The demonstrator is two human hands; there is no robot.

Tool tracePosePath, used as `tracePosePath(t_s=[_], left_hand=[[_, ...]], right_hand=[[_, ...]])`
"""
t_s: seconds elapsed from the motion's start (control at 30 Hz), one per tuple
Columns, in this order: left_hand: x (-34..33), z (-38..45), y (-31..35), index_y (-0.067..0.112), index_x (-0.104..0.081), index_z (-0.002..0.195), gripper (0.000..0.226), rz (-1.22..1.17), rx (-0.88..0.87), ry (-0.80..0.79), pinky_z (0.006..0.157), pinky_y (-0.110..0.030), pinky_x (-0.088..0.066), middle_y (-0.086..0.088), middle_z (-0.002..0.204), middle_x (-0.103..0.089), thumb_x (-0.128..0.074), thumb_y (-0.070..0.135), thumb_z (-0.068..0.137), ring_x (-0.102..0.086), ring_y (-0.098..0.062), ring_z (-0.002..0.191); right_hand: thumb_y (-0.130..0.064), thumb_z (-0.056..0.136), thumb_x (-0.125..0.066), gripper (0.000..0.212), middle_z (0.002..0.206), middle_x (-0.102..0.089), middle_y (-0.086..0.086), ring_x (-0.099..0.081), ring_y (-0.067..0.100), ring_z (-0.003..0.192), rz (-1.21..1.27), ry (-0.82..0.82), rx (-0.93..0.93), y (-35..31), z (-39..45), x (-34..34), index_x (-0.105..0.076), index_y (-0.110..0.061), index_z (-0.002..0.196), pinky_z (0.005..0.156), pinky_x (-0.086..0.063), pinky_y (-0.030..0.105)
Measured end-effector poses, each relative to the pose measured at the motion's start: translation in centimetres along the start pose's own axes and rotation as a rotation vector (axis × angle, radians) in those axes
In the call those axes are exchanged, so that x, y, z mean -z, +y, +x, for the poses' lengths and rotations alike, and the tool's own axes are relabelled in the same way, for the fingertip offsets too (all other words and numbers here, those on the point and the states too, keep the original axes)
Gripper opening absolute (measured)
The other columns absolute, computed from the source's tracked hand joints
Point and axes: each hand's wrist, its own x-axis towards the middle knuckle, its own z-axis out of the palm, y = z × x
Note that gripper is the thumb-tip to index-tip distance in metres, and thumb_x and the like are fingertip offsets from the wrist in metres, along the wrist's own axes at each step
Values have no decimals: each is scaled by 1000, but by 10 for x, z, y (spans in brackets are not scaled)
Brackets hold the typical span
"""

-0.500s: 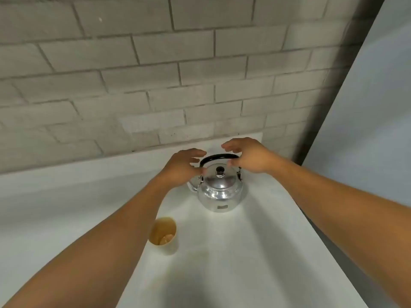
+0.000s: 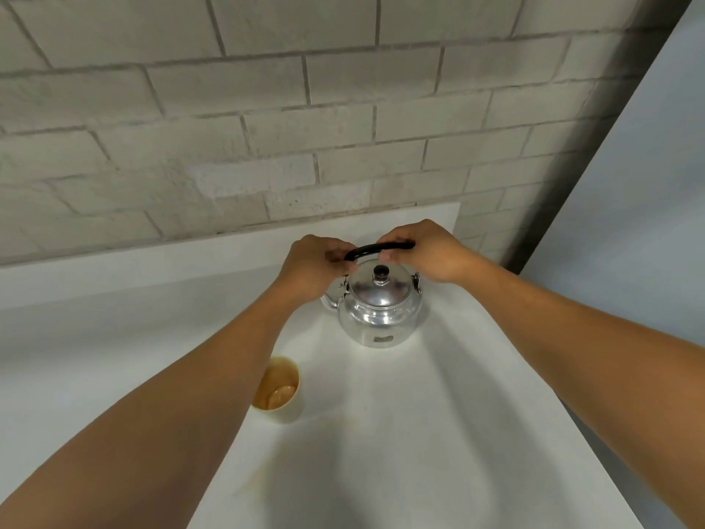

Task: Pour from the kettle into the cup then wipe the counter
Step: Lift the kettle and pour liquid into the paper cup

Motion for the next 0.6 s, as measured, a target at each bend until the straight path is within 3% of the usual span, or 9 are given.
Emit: tracePosePath(t_s=[0.07,0.23,0.4,0.6], left_hand=[[0,2,0,26,-84,99,25,-10,19,-14,73,-3,-49,12,86,-81,-86,10,80,-72,7,74],[3,-2,7,26,-84,99,26,-38,13,-32,85,-15,-54,6,92,-83,-86,8,81,-77,-8,86],[16,-12,23,28,-83,103,28,-62,-35,-49,91,-19,-53,9,95,-83,-86,11,82,-77,-6,93],[56,-46,33,25,-75,124,39,-176,-104,-55,89,-20,-59,16,123,-76,-78,7,89,-73,0,107]], right_hand=[[-26,85,-80,13,84,-75,-19,-66,-3,79,22,12,-7,1,0,-2,-78,-36,92,73,-46,14],[-27,82,-83,12,90,-79,-8,-72,11,89,109,92,17,-2,-9,-10,-79,-37,88,85,-55,25],[-32,82,-82,10,88,-80,-7,-73,11,85,183,131,41,-17,-20,-5,-81,-34,92,76,-53,20],[-31,80,-84,9,87,-80,-12,-74,6,84,223,206,119,-43,-38,5,-81,-37,85,77,-56,18]])
